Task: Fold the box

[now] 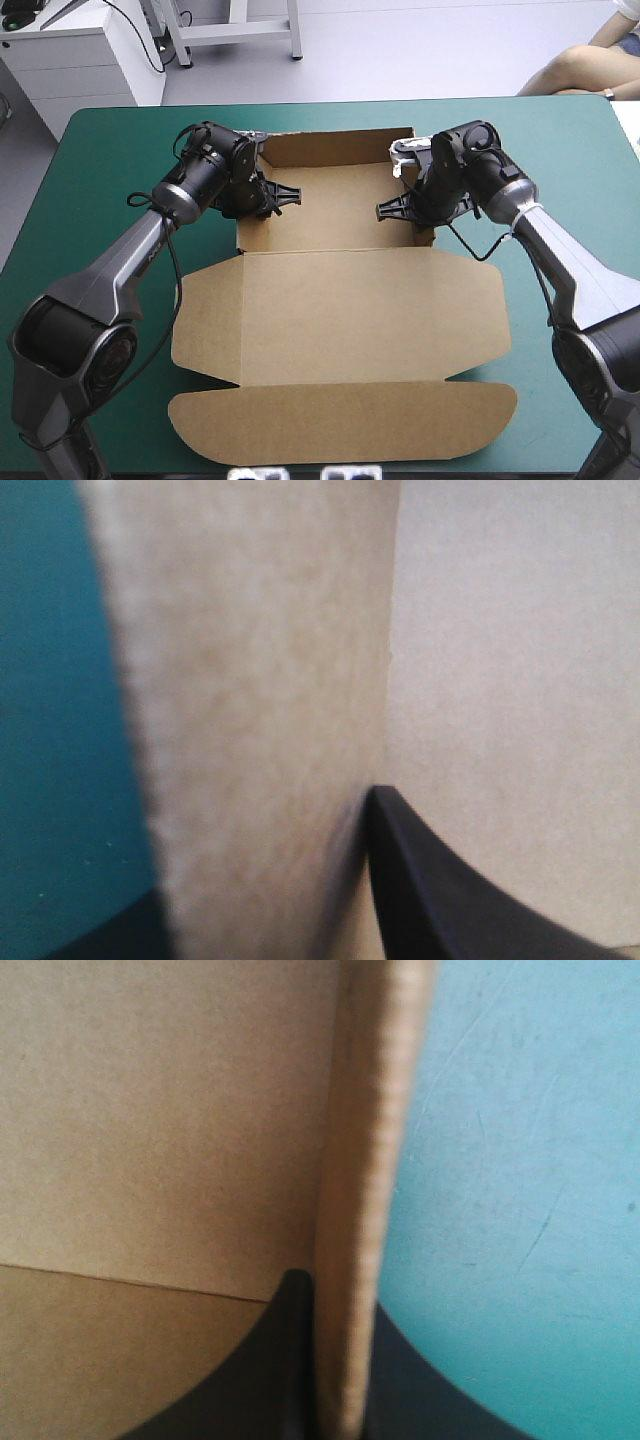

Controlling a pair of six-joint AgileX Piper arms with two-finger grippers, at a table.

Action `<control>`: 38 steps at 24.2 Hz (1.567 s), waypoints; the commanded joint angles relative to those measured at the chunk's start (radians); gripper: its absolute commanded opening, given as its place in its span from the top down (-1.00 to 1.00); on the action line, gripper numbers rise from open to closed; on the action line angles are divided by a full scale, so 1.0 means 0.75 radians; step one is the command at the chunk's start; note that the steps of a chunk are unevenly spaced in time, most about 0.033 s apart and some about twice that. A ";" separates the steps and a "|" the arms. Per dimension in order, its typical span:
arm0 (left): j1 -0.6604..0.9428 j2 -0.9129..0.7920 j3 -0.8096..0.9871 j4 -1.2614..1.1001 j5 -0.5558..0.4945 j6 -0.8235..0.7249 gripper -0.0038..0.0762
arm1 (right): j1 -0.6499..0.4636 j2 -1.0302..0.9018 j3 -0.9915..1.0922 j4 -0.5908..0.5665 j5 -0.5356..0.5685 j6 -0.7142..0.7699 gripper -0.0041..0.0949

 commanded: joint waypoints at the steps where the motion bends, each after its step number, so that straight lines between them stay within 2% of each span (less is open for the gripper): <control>1: 0.001 -0.032 -0.049 0.044 0.099 0.100 0.92 | -0.018 -0.062 0.028 -0.081 -0.086 -0.044 0.95; 19: 0.001 0.073 -0.049 -0.044 0.114 0.100 0.92 | -0.018 0.054 0.074 -0.073 -0.108 -0.027 0.95; 23: 0.001 0.073 -0.049 -0.041 0.118 0.199 0.91 | -0.018 0.054 0.071 -0.055 -0.129 -0.024 0.91; 24: 0.001 0.073 -0.049 -0.037 0.118 0.199 0.90 | -0.018 0.054 0.071 -0.042 -0.129 -0.030 0.86; 26: 0.001 0.073 -0.049 -0.054 0.120 0.199 0.73 | -0.018 0.054 0.071 -0.028 -0.118 -0.044 0.56; 28: 0.001 0.073 -0.049 -0.064 0.117 0.199 0.40 | -0.018 0.054 0.071 -0.028 -0.100 -0.044 0.13; 29: 0.001 0.073 -0.049 -0.066 0.117 0.199 0.15 | -0.018 0.054 0.071 -0.039 -0.097 -0.044 -0.13; 31: 0.001 0.073 -0.049 -0.056 0.120 0.197 -0.28 | -0.018 0.054 0.066 -0.036 -0.110 -0.044 -0.47; 33: 0.001 0.073 -0.049 -0.045 0.120 0.195 -0.39 | -0.018 0.054 0.066 -0.036 -0.133 -0.027 -0.56; 38: 0.001 0.068 -0.066 0.015 0.120 0.201 -0.38 | -0.018 0.054 0.052 -0.033 -0.154 -0.003 -0.55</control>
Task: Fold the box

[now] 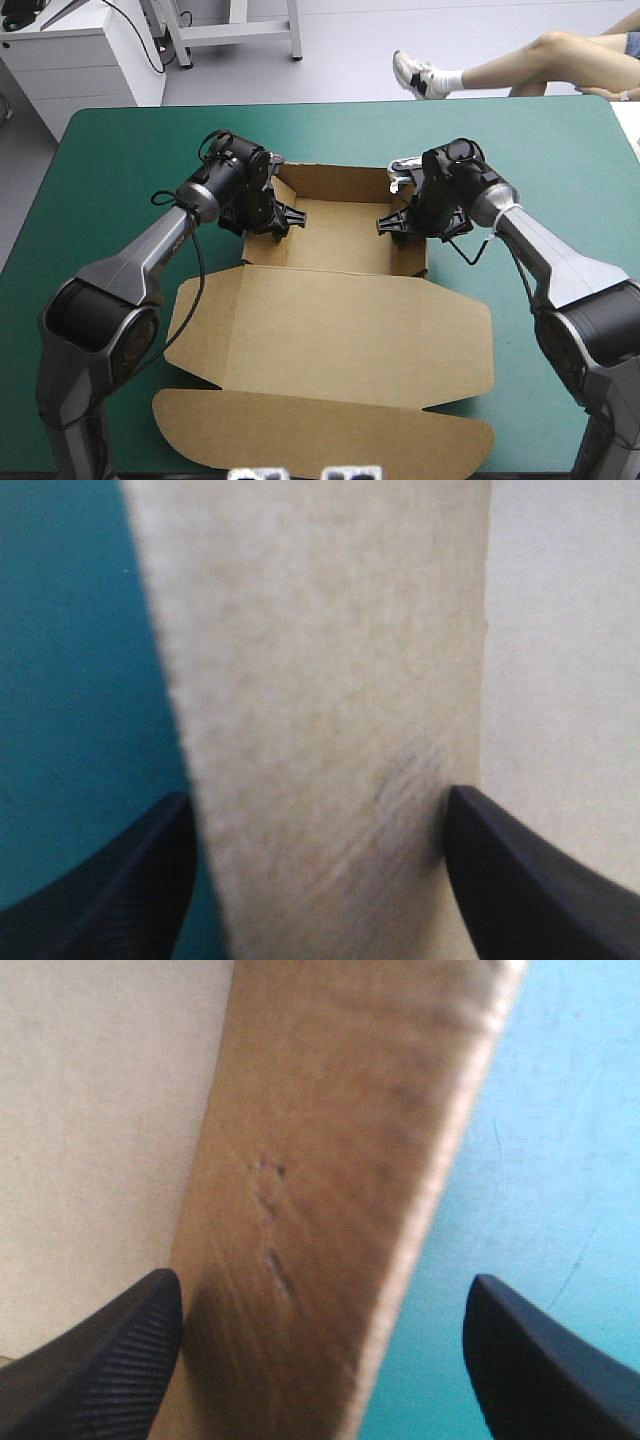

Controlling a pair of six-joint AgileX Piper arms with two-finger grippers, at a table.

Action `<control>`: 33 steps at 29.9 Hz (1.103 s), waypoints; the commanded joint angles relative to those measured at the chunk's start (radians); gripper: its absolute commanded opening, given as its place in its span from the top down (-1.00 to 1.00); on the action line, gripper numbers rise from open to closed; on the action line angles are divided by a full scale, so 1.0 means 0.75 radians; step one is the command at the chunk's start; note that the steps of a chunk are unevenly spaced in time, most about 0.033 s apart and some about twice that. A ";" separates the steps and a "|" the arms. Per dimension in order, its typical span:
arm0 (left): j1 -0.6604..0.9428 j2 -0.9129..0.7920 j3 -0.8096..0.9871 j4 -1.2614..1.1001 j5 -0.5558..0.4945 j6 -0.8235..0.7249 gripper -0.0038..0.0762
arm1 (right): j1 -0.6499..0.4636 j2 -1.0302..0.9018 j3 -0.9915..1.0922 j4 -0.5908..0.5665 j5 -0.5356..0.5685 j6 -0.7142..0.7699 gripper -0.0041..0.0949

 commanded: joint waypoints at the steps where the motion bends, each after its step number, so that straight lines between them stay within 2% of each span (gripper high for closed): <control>1: -0.005 -0.090 -0.073 0.056 0.083 0.007 -0.38 | -0.007 -0.063 -0.060 -0.021 -0.031 0.004 -0.55; 7: -0.005 -0.104 -0.261 0.073 0.083 0.065 -0.36 | -0.007 -0.063 -0.228 -0.021 0.056 0.004 -0.55; 10: -0.005 -0.134 -0.375 0.096 0.085 0.072 -0.21 | -0.007 -0.069 -0.349 -0.035 0.150 0.004 -0.55; 12: -0.005 -0.171 -0.428 0.096 0.085 0.072 0.02 | -0.007 -0.085 -0.408 -0.041 0.182 -0.006 -0.55; 14: -0.005 -0.219 -0.443 0.082 0.085 0.072 0.30 | -0.007 -0.124 -0.424 -0.041 0.182 -0.006 -0.55; 15: -0.005 -0.250 -0.443 0.078 0.085 0.072 0.52 | -0.007 -0.145 -0.424 -0.041 0.182 0.002 -0.55; 17: -0.005 -0.306 -0.443 0.078 0.085 0.093 0.83 | -0.007 -0.184 -0.421 -0.036 0.182 0.033 -0.55; 18: -0.005 -0.339 -0.438 0.078 0.085 0.124 0.92 | -0.007 -0.205 -0.411 -0.036 0.182 0.050 -0.55; 26: -0.005 -0.612 -0.399 0.000 0.085 0.128 0.92 | -0.007 -0.302 -0.212 0.055 0.182 0.094 -0.55; 31: -0.005 -0.825 -0.169 0.014 0.082 0.133 0.92 | -0.007 -0.299 -0.094 0.108 0.151 0.094 -0.55; 33: -0.005 -0.931 -0.021 0.028 0.029 0.139 0.92 | -0.007 -0.299 -0.052 0.108 0.113 0.096 -0.55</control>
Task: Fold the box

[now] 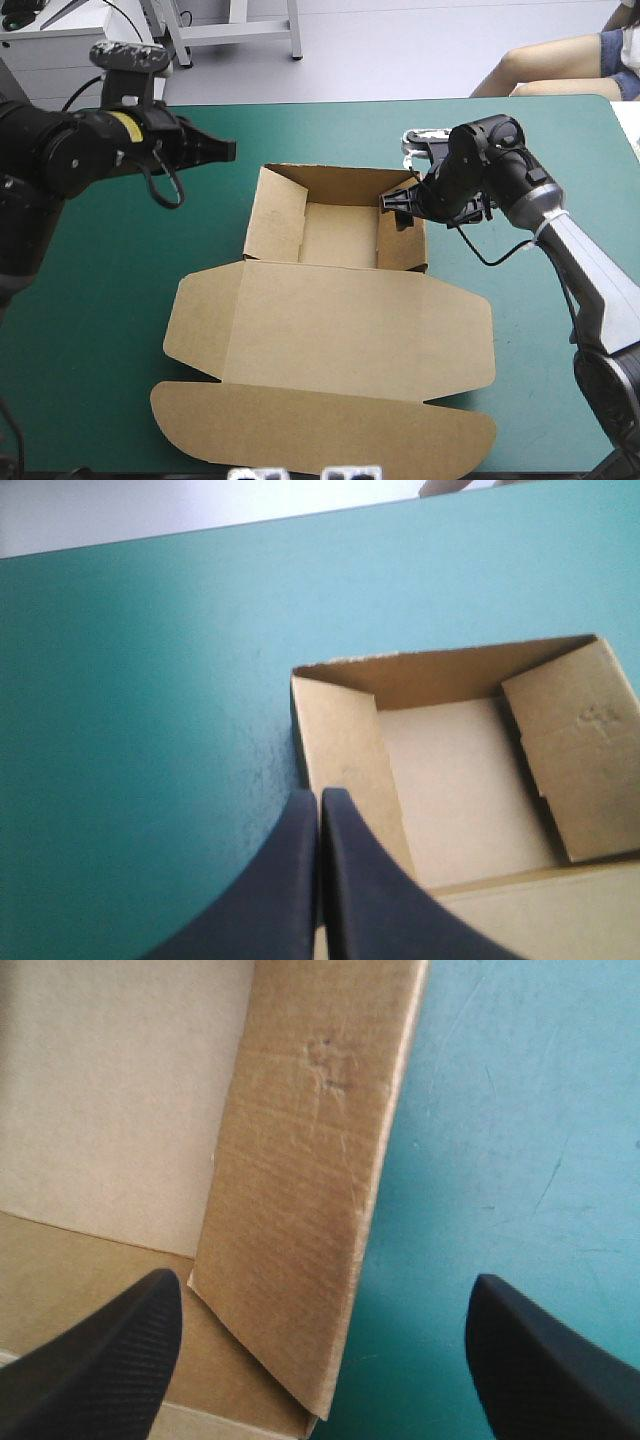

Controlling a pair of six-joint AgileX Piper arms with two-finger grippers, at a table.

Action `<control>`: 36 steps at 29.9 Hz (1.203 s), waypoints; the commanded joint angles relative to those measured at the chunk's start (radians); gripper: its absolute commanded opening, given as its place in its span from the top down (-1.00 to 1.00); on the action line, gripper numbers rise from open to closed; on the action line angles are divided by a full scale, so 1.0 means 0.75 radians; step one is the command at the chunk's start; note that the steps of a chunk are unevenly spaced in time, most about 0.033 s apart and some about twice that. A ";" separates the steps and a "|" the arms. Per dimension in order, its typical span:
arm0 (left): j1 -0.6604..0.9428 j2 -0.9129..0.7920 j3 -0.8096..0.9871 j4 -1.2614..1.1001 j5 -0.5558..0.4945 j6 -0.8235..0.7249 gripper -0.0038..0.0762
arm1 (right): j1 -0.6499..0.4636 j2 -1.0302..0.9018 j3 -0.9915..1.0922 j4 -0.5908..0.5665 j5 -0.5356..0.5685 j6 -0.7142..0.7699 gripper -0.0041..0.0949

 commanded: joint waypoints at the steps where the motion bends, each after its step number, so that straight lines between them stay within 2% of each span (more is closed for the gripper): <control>1: -0.005 -0.210 0.203 0.010 -0.035 0.010 0.92 | -0.006 -0.065 0.046 0.009 -0.081 0.016 -0.55; 6: -0.005 -0.503 0.601 0.001 -0.184 0.008 0.92 | -0.006 -0.063 0.154 0.049 -0.170 0.022 -0.55; 13: -0.005 -0.886 1.121 0.001 -0.349 -0.012 0.92 | -0.006 -0.059 0.299 0.116 -0.374 0.022 -0.52; 18: -0.005 -1.109 1.380 0.001 -0.481 -0.012 0.92 | -0.006 -0.007 0.305 0.131 -0.383 0.022 -0.42; 24: -0.005 -1.278 1.572 0.005 -0.565 -0.012 0.92 | -0.006 0.072 0.305 0.154 -0.361 0.013 -0.07; 27: -0.005 -1.320 1.644 0.005 -0.578 -0.012 0.92 | -0.006 0.094 0.305 0.196 -0.358 -0.039 0.25; 32: -0.005 -1.333 1.710 0.000 -0.589 -0.012 0.92 | -0.006 0.086 0.289 0.181 -0.338 -0.070 0.96; 36: -0.005 -1.333 1.715 0.000 -0.606 -0.012 0.92 | -0.008 0.057 0.206 0.140 -0.266 -0.104 0.96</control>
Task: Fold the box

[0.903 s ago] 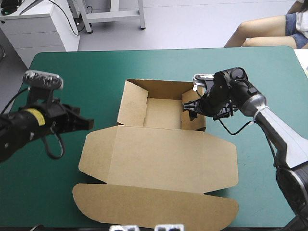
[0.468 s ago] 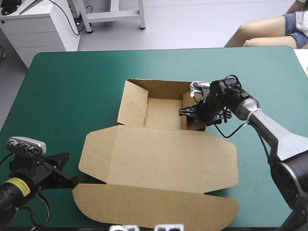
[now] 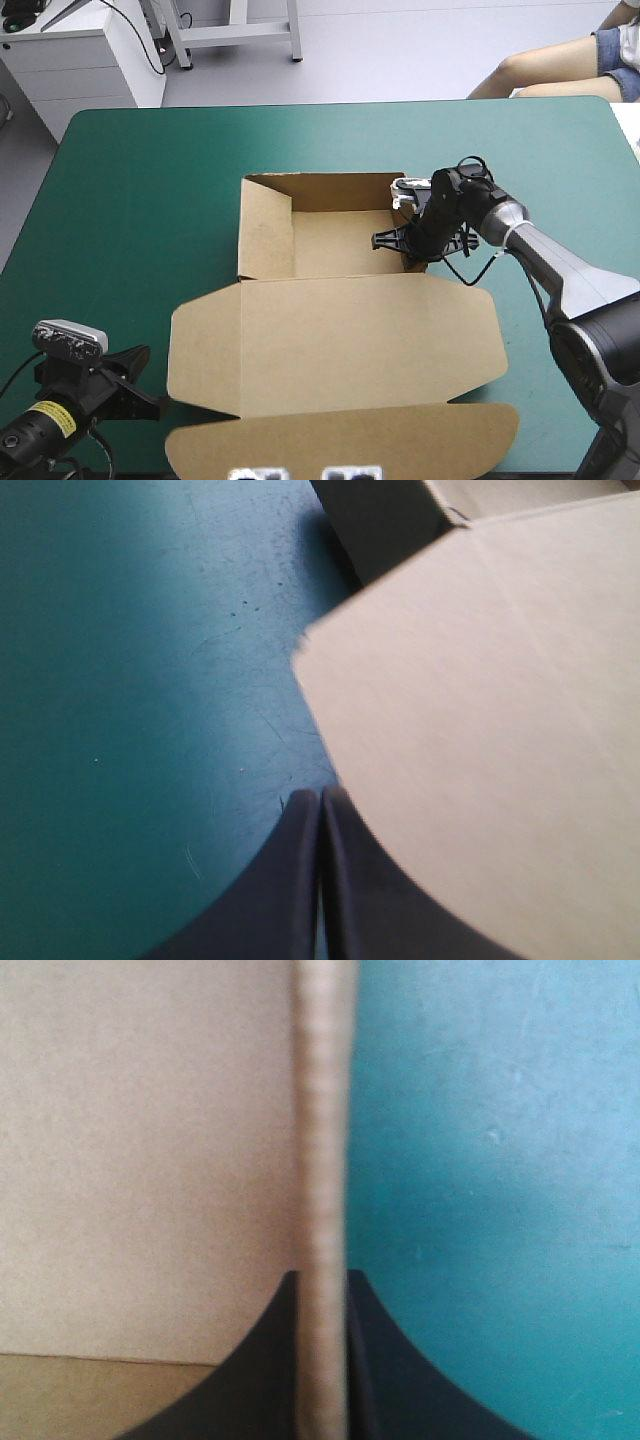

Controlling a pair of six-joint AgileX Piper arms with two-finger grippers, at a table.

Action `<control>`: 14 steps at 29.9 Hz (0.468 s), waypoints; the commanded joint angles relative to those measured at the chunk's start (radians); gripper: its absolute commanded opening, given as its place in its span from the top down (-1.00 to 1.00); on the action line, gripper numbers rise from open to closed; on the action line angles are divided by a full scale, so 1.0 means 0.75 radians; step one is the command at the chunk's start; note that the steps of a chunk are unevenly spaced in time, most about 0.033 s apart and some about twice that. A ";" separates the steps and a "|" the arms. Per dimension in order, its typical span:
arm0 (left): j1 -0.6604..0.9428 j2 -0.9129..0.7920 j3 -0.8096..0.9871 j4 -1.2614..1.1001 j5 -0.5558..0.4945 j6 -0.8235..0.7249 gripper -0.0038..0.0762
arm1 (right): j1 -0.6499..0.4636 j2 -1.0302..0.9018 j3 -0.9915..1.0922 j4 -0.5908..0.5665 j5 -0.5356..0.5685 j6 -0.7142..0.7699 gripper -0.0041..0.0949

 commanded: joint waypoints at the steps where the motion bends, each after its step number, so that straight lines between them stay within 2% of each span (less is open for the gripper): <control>1: -0.005 0.012 -0.032 -0.003 -0.121 -0.011 0.92 | 0.002 -0.094 -0.132 -0.024 0.056 -0.030 0.96; 4: -0.005 0.012 -0.032 -0.003 -0.142 -0.011 0.92 | -0.016 -0.130 -0.250 -0.116 0.155 -0.030 0.96; 9: -0.005 0.012 -0.032 -0.003 -0.159 -0.009 0.92 | -0.090 -0.201 -0.439 -0.361 0.303 -0.046 0.96; 11: -0.005 0.012 -0.032 -0.003 -0.159 -0.006 0.92 | -0.148 -0.237 -0.474 -0.459 0.309 -0.067 0.96; 14: -0.005 0.012 -0.032 -0.003 -0.159 0.001 0.92 | -0.268 -0.278 -0.478 -0.502 0.309 -0.092 0.96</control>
